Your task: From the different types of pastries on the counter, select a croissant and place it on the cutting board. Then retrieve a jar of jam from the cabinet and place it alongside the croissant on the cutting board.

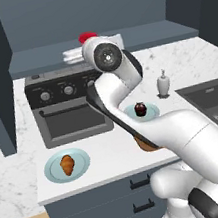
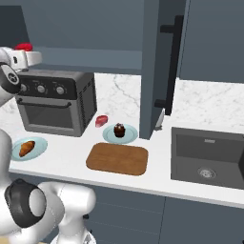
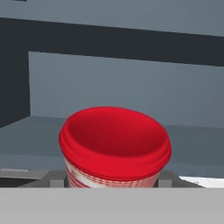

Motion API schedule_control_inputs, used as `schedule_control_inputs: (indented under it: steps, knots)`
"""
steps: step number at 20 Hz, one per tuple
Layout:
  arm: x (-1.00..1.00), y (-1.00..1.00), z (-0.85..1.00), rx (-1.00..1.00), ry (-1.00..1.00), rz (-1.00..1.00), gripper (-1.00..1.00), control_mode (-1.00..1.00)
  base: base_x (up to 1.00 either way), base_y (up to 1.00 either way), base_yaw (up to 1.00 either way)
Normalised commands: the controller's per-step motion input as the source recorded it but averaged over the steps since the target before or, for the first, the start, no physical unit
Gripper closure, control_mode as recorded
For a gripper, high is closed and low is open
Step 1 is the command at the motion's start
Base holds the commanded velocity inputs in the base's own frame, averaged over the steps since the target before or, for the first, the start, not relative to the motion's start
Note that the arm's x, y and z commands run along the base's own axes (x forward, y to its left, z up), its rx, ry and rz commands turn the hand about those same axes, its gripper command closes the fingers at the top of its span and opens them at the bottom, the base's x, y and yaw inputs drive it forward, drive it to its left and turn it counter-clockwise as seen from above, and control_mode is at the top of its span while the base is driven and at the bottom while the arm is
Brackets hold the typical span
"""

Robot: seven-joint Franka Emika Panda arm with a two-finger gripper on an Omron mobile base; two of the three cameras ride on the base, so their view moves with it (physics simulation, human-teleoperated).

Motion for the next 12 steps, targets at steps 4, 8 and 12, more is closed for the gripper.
schedule_control_inputs:
  steps: [4,8,12]
  knots:
    - [-0.7,-0.56,0.21,0.0,0.0,-0.04,1.0,-1.0,0.0,0.0,0.0]
    - [-0.8,-0.7,0.0,0.0,0.0,-0.09,1.0,-1.0,0.0,0.0,0.0]
    - [-0.73,-0.49,0.0,0.0,0.01,-0.2,1.0,-1.0,0.0,0.0,0.0]
